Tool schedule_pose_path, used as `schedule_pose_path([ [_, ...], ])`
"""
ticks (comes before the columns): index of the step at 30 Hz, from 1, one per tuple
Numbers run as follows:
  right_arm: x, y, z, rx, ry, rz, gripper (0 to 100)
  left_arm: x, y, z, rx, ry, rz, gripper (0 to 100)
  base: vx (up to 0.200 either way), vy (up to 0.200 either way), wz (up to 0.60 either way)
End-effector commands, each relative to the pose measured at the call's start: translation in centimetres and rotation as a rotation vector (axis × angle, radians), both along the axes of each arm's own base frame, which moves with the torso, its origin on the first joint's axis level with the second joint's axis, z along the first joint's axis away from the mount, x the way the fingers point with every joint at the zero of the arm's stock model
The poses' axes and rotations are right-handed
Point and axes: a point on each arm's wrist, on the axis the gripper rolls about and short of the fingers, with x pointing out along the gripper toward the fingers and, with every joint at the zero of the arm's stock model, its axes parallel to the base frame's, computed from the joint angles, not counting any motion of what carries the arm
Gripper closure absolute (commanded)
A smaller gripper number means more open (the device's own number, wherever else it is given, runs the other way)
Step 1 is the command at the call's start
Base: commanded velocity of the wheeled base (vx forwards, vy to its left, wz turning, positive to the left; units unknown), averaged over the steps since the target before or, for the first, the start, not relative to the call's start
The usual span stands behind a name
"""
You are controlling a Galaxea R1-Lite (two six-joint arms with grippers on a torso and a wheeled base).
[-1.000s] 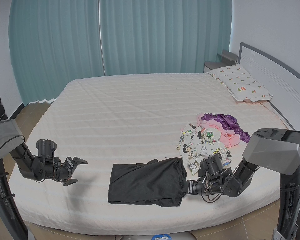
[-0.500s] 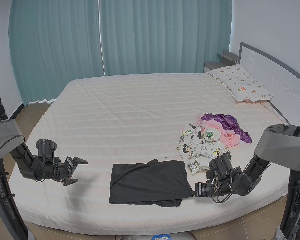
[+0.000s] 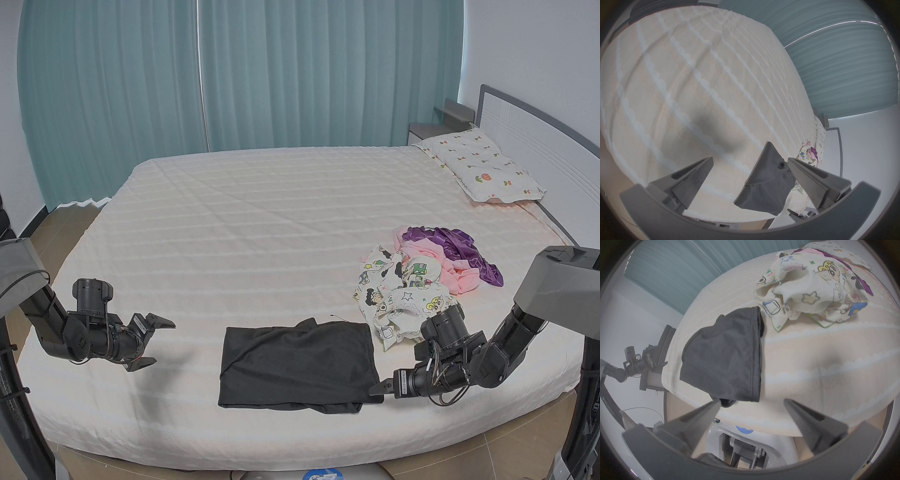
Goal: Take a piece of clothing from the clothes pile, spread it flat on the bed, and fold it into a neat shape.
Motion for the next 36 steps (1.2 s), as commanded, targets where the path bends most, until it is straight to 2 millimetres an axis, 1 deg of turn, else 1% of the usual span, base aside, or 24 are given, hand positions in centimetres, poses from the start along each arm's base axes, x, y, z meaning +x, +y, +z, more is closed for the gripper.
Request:
schedule_pose_path([
  [1,3.1,1.7,1.7,0.087,-0.081,-0.064,0,0.0,0.0,-0.1,-0.001,0.001,0.001,0,0.0,0.0,0.0],
  [2,3.8,2.1,1.5,0.099,-0.083,-0.084,0,0.0,0.0,0.0,0.0,0.0,0.001,0,0.0,0.0,0.0],
  [3,5.1,2.9,1.1,0.109,-0.093,-0.13,0,0.0,0.0,0.0,-0.001,0.001,0.001,0,0.0,0.0,0.0],
  [4,5.9,3.4,0.6,0.105,-0.101,-0.156,0,0.0,0.0,0.0,-0.001,0.001,0.001,0,0.0,0.0,0.0],
  [7,8.4,4.6,-1.5,0.078,-0.131,-0.226,0,0.0,0.0,0.0,-0.001,0.001,0.001,0,0.0,0.0,0.0],
  [9,9.1,5.0,-2.5,0.061,-0.135,-0.238,0,0.0,0.0,0.0,-0.001,0.001,0.001,0,0.0,0.0,0.0],
  [11,9.9,5.5,-4.3,0.04,-0.119,-0.245,0,0.0,0.0,0.0,-0.001,0.001,0.001,0,0.0,0.0,0.0],
  [12,10.2,5.6,-4.7,0.035,-0.117,-0.247,0,0.0,0.0,0.0,0.0,0.0,0.001,0,0.0,0.0,0.0],
  [14,10.4,5.7,-4.9,0.034,-0.117,-0.25,0,0.0,0.0,0.0,-0.001,0.001,0.001,0,0.0,0.0,0.0],
  [15,11.2,5.9,-4.9,0.038,-0.139,-0.264,0,0.0,0.0,0.0,-0.001,0.001,0.001,0,0.0,0.0,0.0],
  [16,11.2,5.9,-4.8,0.039,-0.14,-0.264,0,0.0,0.0,0.0,-0.001,0.001,0.001,0,0.0,0.0,0.0],
  [18,12.0,5.9,-5.0,0.049,-0.162,-0.285,0,0.0,0.0,0.0,0.0,0.0,0.001,0,0.0,0.0,0.0],
  [21,12.8,6.1,-4.5,0.067,-0.193,-0.342,0,0.0,0.0,0.0,-0.001,0.001,0.001,0,0.0,0.0,0.0],
  [22,12.8,6.1,-4.5,0.067,-0.193,-0.342,0,0.0,0.0,0.0,-0.001,0.001,0.001,0,0.0,0.0,0.0],
  [24,13.4,6.2,-4.1,0.103,-0.201,-0.387,0,-0.1,0.0,-0.1,-0.001,0.003,0.001,0,0.0,0.0,0.0],
  [27,13.7,6.1,-3.9,0.12,-0.203,-0.408,0,-0.1,0.0,-0.1,0.0,0.003,0.002,0,0.0,0.0,0.0],
  [28,13.7,6.1,-3.8,0.123,-0.202,-0.411,100,0.0,0.0,-0.1,0.005,0.004,0.006,0,0.0,0.0,0.0],
  [36,13.7,5.9,-3.2,0.154,-0.192,-0.452,100,0.0,-0.1,-0.2,0.012,0.007,0.009,0,0.0,0.0,0.0],
])
